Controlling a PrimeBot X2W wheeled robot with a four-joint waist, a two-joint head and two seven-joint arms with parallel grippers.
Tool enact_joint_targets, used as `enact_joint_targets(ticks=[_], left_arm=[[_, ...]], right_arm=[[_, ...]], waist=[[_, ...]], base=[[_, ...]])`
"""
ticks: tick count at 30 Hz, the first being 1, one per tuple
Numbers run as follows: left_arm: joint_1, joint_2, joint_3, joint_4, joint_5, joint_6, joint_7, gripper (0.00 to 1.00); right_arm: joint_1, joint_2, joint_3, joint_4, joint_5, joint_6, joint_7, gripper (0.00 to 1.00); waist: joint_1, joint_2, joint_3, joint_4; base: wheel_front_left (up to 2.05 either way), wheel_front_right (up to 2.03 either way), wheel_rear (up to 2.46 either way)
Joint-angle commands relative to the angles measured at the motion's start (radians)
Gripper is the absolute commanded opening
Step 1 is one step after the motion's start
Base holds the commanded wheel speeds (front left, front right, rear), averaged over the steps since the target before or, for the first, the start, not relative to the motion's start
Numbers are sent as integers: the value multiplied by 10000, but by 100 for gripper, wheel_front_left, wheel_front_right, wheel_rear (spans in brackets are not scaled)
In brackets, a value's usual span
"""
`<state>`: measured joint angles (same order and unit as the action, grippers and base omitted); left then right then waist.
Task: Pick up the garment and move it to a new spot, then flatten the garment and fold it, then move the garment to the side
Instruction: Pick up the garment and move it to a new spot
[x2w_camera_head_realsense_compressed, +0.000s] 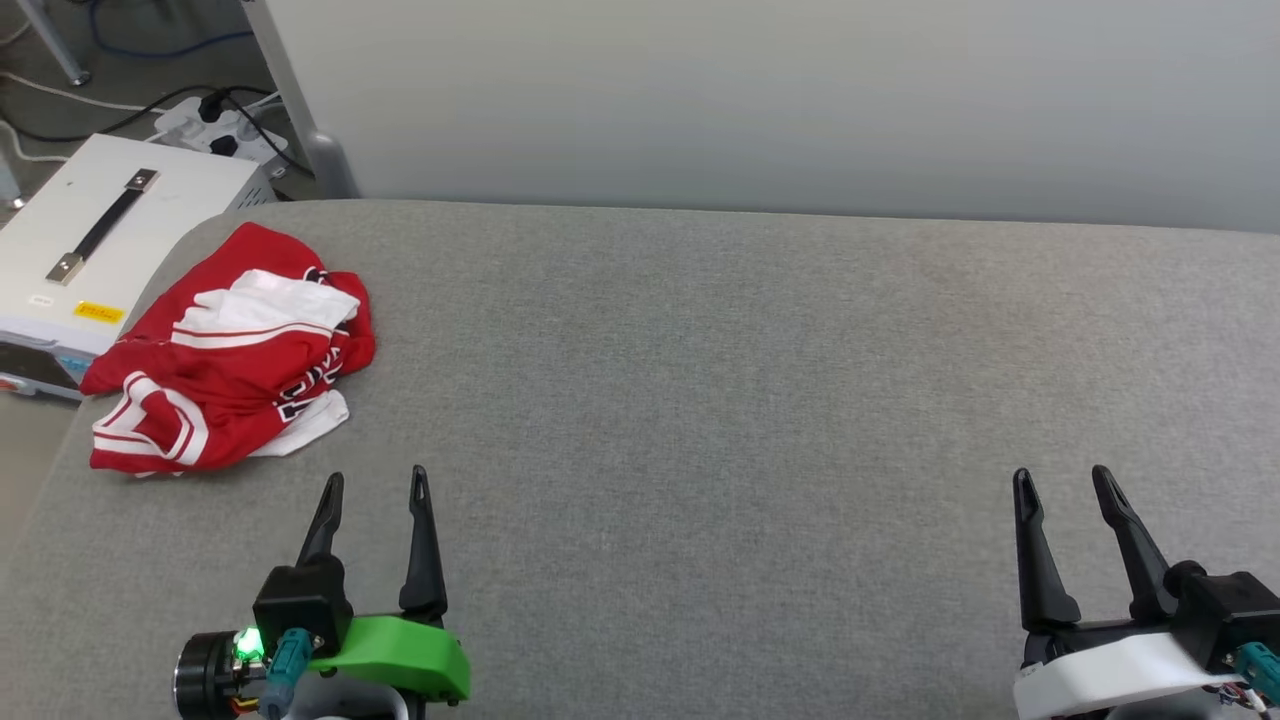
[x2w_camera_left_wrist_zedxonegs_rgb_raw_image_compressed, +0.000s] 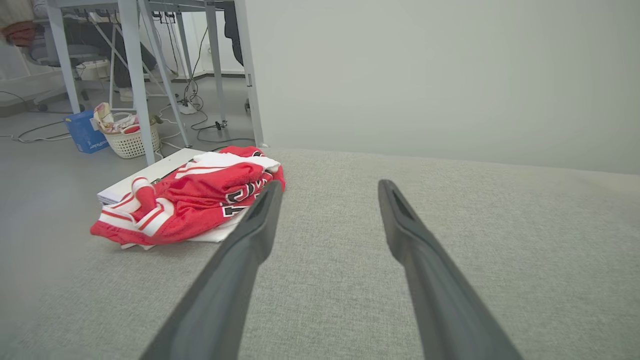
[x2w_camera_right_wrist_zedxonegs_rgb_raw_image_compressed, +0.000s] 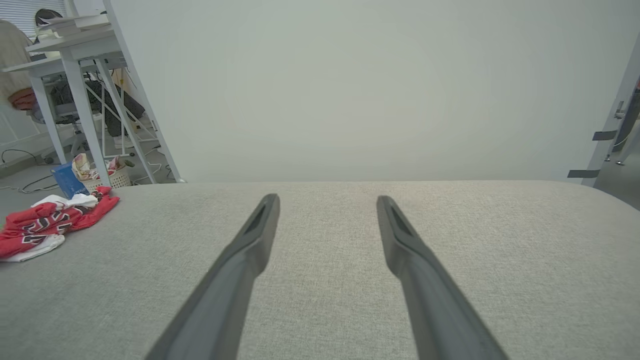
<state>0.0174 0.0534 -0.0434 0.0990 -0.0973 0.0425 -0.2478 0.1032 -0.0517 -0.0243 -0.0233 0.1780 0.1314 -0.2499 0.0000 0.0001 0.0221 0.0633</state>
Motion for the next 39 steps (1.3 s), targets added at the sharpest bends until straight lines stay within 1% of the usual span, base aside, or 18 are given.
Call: enact_joint_targets(ticks=[1,2,3,23,31,39], left_arm=[[-180,-32,32,30,-74,60,-123,100],[-202,-32,52,27,-109,80,-139,100],[-236,-32,154,24,-171,105,-139,100],[-322,-32,450,130,-621,147,-139,100],[-275,-32,546,141,-739,156,-139,100],[-269,-32,622,190,-812,60,-139,100]], right_arm=[[81,15,51,-100,-24,-7,-102,100],[65,15,98,-138,-52,-7,-118,100],[-8,15,211,-241,-127,-7,-118,100],[-230,15,739,-605,-648,-7,-118,100],[-253,15,807,-601,-688,-7,-118,100],[-254,15,863,-612,-687,-7,-118,100]], waist=[[0,-1,114,375],[0,-1,142,520],[0,-1,212,903],[0,-1,465,3448],[0,-1,521,4055],[0,-1,548,4197]], base=[[0,0,0],[0,0,0],[0,0,0],[0,0,0],[0,0,0],[0,0,0]])
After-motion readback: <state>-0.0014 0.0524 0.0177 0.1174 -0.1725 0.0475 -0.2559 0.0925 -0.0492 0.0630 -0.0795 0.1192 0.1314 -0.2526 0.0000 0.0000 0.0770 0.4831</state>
